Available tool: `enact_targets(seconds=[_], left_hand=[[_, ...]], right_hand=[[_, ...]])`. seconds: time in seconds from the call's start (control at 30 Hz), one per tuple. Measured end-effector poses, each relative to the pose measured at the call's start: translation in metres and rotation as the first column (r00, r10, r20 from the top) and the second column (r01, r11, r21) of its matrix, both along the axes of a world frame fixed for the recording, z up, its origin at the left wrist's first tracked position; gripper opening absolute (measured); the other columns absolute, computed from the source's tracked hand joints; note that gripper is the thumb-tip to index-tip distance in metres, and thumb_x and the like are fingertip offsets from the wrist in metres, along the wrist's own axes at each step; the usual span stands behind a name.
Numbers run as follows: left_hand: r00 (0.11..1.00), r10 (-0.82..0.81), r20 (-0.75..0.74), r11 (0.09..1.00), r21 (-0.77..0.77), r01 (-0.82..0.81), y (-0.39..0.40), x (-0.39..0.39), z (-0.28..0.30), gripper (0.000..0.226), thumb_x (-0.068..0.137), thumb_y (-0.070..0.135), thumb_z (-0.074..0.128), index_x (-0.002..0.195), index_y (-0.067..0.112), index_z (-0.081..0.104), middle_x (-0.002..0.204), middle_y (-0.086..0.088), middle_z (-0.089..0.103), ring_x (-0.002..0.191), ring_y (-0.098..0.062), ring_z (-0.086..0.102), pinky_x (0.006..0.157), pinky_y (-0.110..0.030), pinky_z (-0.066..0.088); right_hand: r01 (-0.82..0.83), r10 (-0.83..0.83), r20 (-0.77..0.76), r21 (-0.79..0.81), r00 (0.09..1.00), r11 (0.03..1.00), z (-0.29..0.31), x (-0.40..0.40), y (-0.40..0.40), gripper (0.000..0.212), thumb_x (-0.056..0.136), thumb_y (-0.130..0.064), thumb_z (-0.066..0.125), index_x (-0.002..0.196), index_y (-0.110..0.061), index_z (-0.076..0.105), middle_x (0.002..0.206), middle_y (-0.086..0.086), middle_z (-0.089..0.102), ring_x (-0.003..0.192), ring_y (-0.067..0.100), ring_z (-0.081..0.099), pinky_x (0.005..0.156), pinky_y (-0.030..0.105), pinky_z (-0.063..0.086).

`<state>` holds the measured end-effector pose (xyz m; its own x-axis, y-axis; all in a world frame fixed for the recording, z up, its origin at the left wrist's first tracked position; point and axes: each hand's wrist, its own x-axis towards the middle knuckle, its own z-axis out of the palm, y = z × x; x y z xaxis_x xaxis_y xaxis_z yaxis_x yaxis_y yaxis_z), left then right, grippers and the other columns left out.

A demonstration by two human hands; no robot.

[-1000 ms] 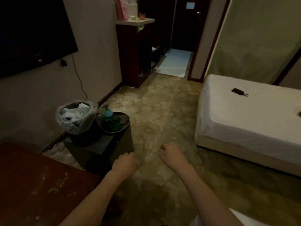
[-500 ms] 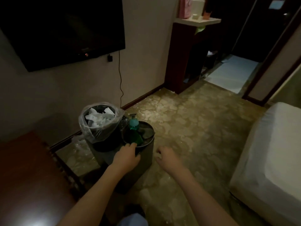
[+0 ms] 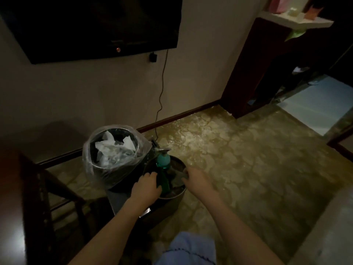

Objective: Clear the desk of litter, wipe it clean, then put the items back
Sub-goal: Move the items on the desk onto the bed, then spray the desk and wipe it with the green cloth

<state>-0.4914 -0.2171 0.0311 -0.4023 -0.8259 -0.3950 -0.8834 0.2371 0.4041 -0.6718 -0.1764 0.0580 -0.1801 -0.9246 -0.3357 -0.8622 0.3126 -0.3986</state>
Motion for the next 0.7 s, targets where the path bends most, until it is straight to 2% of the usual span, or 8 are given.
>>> enact_targets(seconds=[0.1,0.2,0.4,0.6,0.7], left_hand=[[0.996,0.091,-0.002,0.995,0.035,-0.091,-0.026,-0.013,-0.018,0.055,0.095,0.035,0.049,0.143,0.015,0.031,0.133,-0.009,0.044,0.121,-0.026,0.044,0.094,-0.04,0.046],[0.978,0.21,-0.003,0.975,0.073,-0.209,-0.048,-0.025,-0.03,0.055,0.095,0.035,0.049,0.143,0.014,0.032,0.133,-0.009,0.045,0.121,-0.026,0.045,0.094,-0.04,0.046],[0.921,0.389,0.03,0.915,0.106,-0.39,-0.099,-0.059,-0.061,0.056,0.094,0.036,0.051,0.143,0.014,0.034,0.137,-0.009,0.044,0.125,-0.026,0.043,0.098,-0.04,0.044],[0.859,0.509,0.049,0.833,0.221,-0.507,-0.126,-0.079,-0.102,0.056,0.093,0.034,0.052,0.142,0.012,0.034,0.137,-0.012,0.043,0.126,-0.029,0.041,0.1,-0.044,0.042],[0.833,0.549,0.073,0.798,0.251,-0.548,-0.131,-0.078,-0.116,0.055,0.093,0.033,0.053,0.141,0.012,0.036,0.136,-0.012,0.045,0.125,-0.029,0.043,0.099,-0.045,0.043]], right_hand=[[-0.07,0.069,0.045,0.027,0.997,0.997,-0.023,-0.015,-0.052,0.031,0.094,-0.018,0.054,0.124,-0.009,0.054,0.122,0.011,0.057,0.111,0.024,0.054,0.081,0.024,0.04],[-0.151,0.148,0.05,0.067,0.988,0.986,-0.044,-0.031,-0.101,0.035,0.094,-0.019,0.055,0.127,-0.009,0.052,0.125,0.012,0.055,0.114,0.026,0.053,0.088,0.031,0.043],[-0.312,0.312,0.014,0.1,0.95,0.945,-0.088,-0.057,-0.188,0.038,0.093,-0.02,0.053,0.129,-0.01,0.047,0.128,0.013,0.05,0.115,0.029,0.049,0.093,0.039,0.043],[-0.465,0.469,0.022,0.171,0.883,0.868,-0.142,-0.059,-0.244,0.049,0.093,-0.017,0.052,0.14,-0.011,0.037,0.137,0.016,0.042,0.122,0.033,0.041,0.097,0.043,0.04],[-0.539,0.542,0.063,0.26,0.838,0.802,-0.169,-0.052,-0.261,0.054,0.094,-0.015,0.052,0.144,-0.014,0.032,0.14,0.017,0.037,0.126,0.036,0.038,0.101,0.046,0.039]])
